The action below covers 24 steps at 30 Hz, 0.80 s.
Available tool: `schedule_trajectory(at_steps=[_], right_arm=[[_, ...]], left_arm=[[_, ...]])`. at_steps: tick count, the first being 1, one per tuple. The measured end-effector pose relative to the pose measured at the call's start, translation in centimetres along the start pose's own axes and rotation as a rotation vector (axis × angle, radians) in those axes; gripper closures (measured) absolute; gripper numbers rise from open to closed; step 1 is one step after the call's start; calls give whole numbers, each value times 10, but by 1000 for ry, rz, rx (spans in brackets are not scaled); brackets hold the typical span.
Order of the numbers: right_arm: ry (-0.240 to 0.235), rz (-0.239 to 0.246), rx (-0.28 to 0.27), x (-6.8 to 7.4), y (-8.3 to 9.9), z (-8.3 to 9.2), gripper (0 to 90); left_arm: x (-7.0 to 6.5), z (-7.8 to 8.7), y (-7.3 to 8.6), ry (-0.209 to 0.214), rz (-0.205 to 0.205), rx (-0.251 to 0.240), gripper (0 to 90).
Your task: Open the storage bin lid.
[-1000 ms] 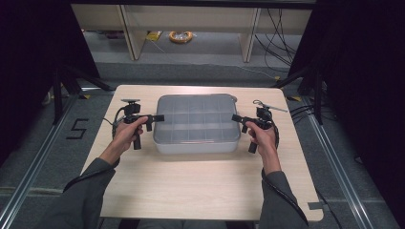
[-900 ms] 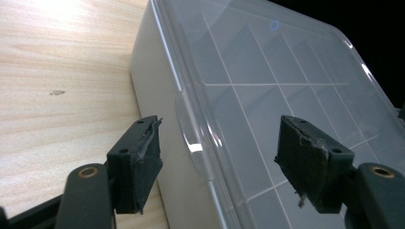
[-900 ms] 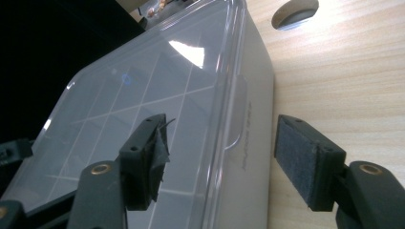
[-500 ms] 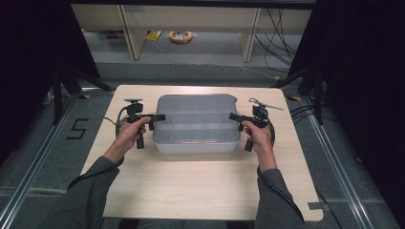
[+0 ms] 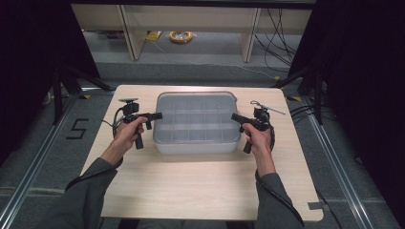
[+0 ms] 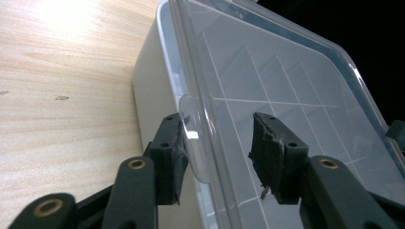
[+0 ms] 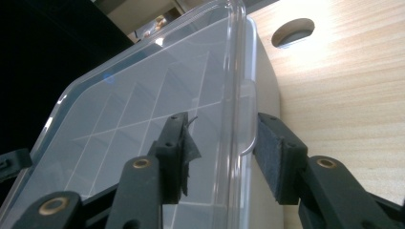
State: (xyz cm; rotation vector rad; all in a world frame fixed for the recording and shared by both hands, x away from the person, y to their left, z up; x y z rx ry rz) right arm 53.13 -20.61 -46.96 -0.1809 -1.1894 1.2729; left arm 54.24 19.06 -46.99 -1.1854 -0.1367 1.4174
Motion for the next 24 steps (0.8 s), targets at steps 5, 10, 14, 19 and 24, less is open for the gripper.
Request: schedule_trajectory(at_steps=[5, 10, 14, 19, 24], right_arm=[[-2, 10, -46, -2, -1, 2, 612], [-35, 12, -65, 8, -6, 8, 631], [-71, 11, -91, 14, -9, 13, 660], [-92, 0, -97, 20, -10, 20, 666], [-137, 38, -135, 25, -11, 31, 674]], left_arm=[[1, 3, 0, 16, 33, -16, 567], [-1, 10, -5, 12, 22, -45, 577], [-6, 20, -8, 27, 21, -70, 598], [-10, 31, -9, 44, 8, -92, 619], [-16, 52, -6, 77, -14, -118, 628]])
Point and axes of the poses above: each handheld gripper's, and its own axes: z roughly backward along the jaws, y roughly out of its underside, x roughly to its left, the point moved 3 cm from there along -z, roughly forward along the jaws, and after that the axes turned 4 degrees about -x, right-handed, at the moved point
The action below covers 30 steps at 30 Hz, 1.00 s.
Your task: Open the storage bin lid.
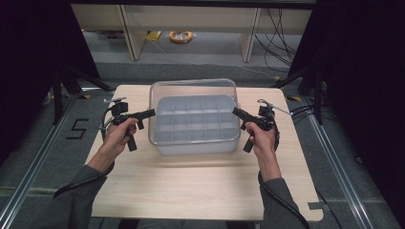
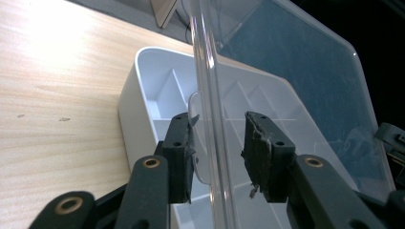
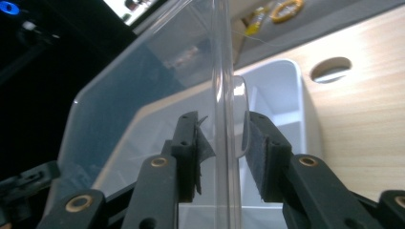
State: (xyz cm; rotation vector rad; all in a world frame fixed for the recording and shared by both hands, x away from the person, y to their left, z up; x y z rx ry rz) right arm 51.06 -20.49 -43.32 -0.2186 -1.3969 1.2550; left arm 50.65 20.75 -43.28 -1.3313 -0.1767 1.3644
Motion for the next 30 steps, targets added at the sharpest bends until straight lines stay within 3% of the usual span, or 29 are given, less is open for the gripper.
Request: schedule_trajectory(at_steps=[1, 2, 3, 7, 8, 15, 25, 27, 30], right_arm=[[-7, -31, 1, 5, 0, 4, 677], [-15, -30, 0, 7, 0, 7, 677], [-15, -2, -4, 8, 0, 10, 678], [-35, -5, -6, 18, 3, 25, 690], [-49, 24, -11, 19, 4, 28, 691], [-61, 34, -13, 30, 13, 51, 696], [-57, 25, 0, 23, 36, 72, 696], [-58, 15, 4, 21, 41, 75, 694], [-48, 14, 4, 16, 48, 80, 694]], left_arm=[[-1, 3, 0, 6, -2, -9, 630], [-3, 7, 1, 10, -4, -18, 634], [-5, 11, 2, 15, -12, -19, 639], [-10, 26, 4, 29, -30, -30, 647], [-12, 30, 6, 30, -35, -28, 646], [-21, 51, 18, 53, -65, -38, 647], [-27, 68, 46, 77, -79, -42, 657], [-28, 70, 53, 74, -105, -24, 653], [-26, 70, 62, 76, -102, -5, 653]])
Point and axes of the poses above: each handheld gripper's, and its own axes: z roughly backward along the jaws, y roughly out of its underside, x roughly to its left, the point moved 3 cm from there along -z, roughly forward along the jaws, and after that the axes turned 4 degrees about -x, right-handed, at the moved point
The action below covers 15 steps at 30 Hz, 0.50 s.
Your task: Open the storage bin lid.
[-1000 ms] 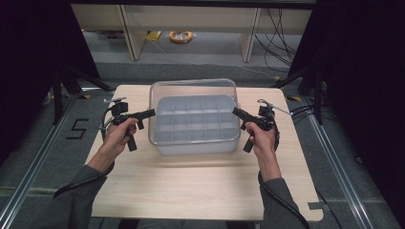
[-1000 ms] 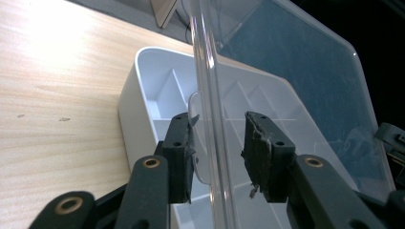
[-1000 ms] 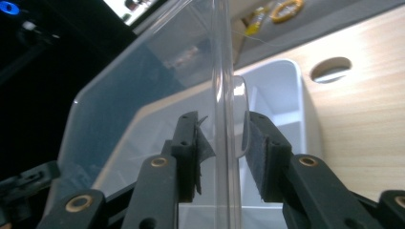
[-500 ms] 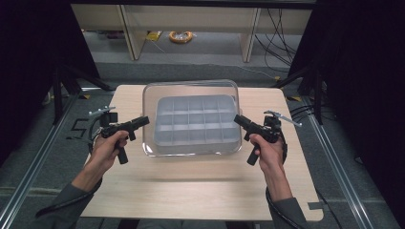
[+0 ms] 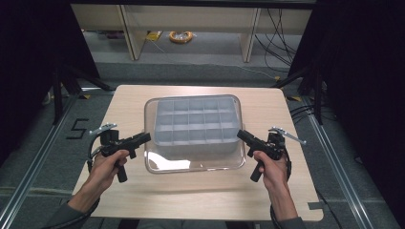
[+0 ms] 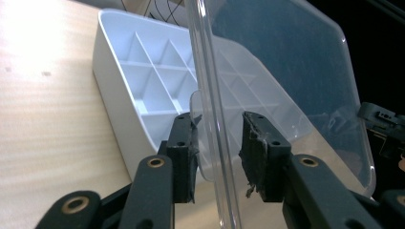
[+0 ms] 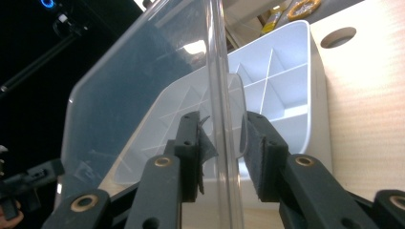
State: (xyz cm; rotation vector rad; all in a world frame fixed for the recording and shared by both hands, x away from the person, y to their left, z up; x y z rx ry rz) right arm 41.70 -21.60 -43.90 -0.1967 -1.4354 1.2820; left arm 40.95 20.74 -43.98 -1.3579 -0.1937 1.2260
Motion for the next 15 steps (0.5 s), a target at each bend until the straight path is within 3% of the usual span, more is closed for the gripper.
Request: schedule_trajectory(at_steps=[3, 4, 8, 9, 14, 15], right_arm=[[-5, -22, 10, -1, 6, 3, 693], [-7, 0, 4, -2, 7, 4, 693], [8, -4, 20, -4, 13, 6, 693], [17, -7, 24, -5, 14, 7, 693], [-5, -9, 28, -5, 19, 11, 690], [-1, -8, 29, -4, 20, 12, 689]], left_arm=[[2, -2, 8, -1, 14, 20, 653], [3, -2, 11, 2, 14, 20, 652], [4, -2, 17, 0, 26, 34, 652], [6, -1, 18, 1, 8, 51, 651], [4, 3, 21, 6, 20, 39, 651], [5, 5, 22, 6, -2, 59, 651]])
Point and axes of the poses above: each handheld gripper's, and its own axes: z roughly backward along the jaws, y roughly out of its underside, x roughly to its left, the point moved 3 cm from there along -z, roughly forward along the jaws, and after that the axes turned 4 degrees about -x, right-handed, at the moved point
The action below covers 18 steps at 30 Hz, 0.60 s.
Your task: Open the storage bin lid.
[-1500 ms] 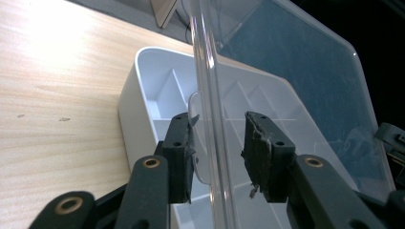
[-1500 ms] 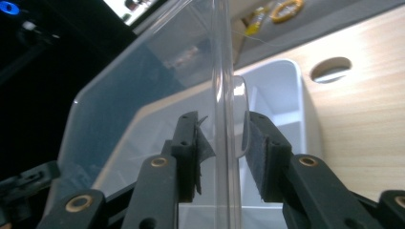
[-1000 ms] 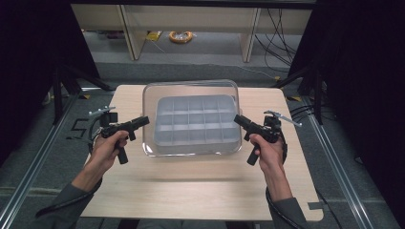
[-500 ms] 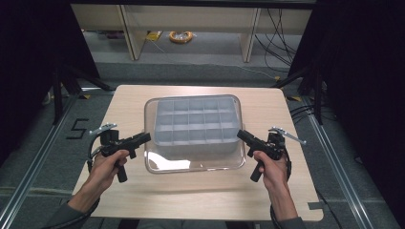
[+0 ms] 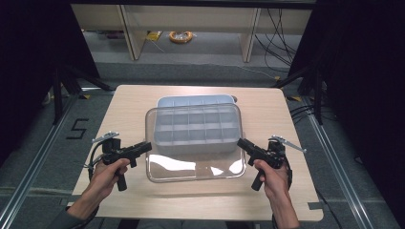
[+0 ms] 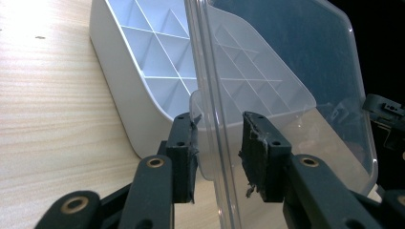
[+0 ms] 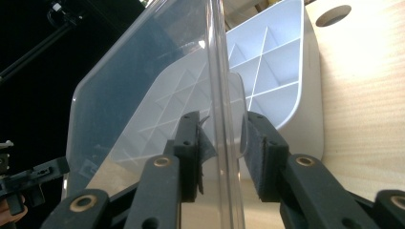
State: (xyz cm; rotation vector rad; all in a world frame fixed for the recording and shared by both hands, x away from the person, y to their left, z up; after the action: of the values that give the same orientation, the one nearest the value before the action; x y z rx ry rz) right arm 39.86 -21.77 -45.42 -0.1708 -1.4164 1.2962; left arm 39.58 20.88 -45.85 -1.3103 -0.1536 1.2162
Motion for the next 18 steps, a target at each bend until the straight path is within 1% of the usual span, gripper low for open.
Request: schedule_trajectory(at_steps=[1, 2, 3, 4, 6, 8, 9, 10, 11, 12, 13, 14, 15, 16, 17, 18], right_arm=[[12, -4, 5, 1, 1, 1, 689], [-1, 1, 2, 0, 2, 2, 689], [-5, -3, 2, 0, 3, 3, 689], [-1, -1, 6, 0, 5, 4, 689], [-4, -4, 6, 1, 5, 4, 688], [-4, -7, 8, 1, 9, 7, 686], [-6, -14, 10, 0, 12, 10, 686], [-13, -17, 11, 0, 13, 11, 683], [-9, -20, 12, 0, 15, 12, 680], [-7, -24, 17, 1, 18, 14, 680], [-10, -26, 18, 0, 20, 16, 679], [-8, -25, 17, 0, 21, 17, 680], [-12, -20, 17, -2, 23, 18, 679], [-12, -20, 17, -2, 23, 18, 679], [-7, -29, 19, -2, 25, 19, 679], [5, -26, 26, -3, 27, 22, 679]], left_arm=[[0, 0, 0, 3, 7, -6, 652], [-2, -1, 1, 9, 22, -30, 652], [0, 2, 2, 4, 1, 0, 652], [-1, 1, 3, 7, 15, -21, 652], [-2, 2, 4, 3, 21, -16, 652], [-2, 5, 7, 7, 14, -9, 652], [-3, 6, 9, 11, 17, -6, 652], [-2, 8, 10, 10, 0, 3, 651], [-4, 8, 11, 12, 8, -8, 650], [-5, 9, 13, 6, 8, -6, 650], [-6, 9, 14, 13, 7, -11, 651], [-7, 10, 15, 13, 8, -9, 652], [-6, 12, 16, 15, -6, 4, 652], [-6, 12, 16, 15, -6, 4, 652], [-8, 13, 19, 14, -7, 4, 652], [-9, 13, 20, 26, 1, -1, 652]])
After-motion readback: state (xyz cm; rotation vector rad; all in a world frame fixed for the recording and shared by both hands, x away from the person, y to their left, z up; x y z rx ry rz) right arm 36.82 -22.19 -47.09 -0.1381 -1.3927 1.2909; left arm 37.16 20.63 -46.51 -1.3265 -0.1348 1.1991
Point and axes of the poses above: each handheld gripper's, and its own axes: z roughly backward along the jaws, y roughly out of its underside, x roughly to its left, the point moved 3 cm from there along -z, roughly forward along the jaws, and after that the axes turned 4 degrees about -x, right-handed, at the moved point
